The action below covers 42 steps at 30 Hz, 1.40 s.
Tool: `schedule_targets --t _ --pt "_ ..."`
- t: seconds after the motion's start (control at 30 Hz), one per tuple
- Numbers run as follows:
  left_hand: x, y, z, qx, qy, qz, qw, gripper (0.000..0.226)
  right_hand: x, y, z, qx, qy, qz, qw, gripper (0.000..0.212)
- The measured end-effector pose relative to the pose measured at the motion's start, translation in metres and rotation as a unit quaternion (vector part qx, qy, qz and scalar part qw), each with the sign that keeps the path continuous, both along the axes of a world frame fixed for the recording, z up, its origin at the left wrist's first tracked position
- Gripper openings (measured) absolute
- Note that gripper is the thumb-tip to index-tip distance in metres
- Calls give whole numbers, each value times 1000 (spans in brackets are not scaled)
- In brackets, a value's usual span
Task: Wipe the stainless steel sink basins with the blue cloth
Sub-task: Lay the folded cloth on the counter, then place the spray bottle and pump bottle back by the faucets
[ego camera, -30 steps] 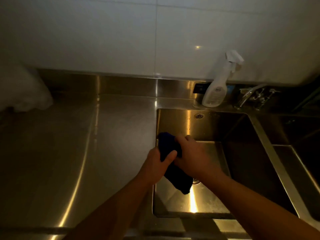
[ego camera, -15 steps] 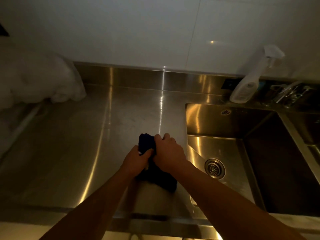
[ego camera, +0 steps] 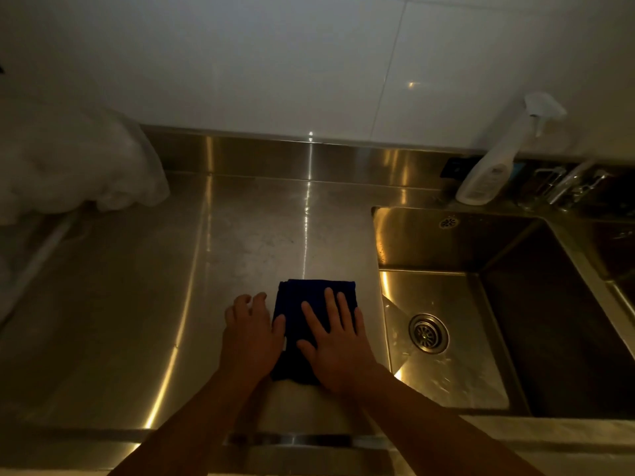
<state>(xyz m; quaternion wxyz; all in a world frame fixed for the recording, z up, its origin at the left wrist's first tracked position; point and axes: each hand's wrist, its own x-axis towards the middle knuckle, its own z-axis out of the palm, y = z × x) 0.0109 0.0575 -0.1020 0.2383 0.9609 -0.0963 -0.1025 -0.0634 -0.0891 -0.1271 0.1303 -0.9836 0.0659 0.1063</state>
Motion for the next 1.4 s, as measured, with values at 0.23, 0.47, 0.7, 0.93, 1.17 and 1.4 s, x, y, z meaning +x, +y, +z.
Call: schedule_targets --t 0.23,0.47,0.7,0.93,1.17,1.4 --pt "5 -4 -13 37 -63 -102 992 60 1 2 -3 -20 -18 -19 999 65" --pt "13 -11 -18 68 -52 -116 990 66 8 0 -8 -6 -33 -26 999 64" --pt "21 -18 -12 72 -50 -121 989 61 11 -13 -3 20 -1 -28 999 64" --pt "25 -75 13 41 -76 -159 984 58 -11 -65 33 46 -91 -108 989 61" --pt "3 -172 37 -69 -52 -169 982 55 -33 -184 69 75 -155 -213 962 53" --pt "-3 -305 56 -159 -30 -143 976 53 -23 -319 94 94 -187 -214 954 52"
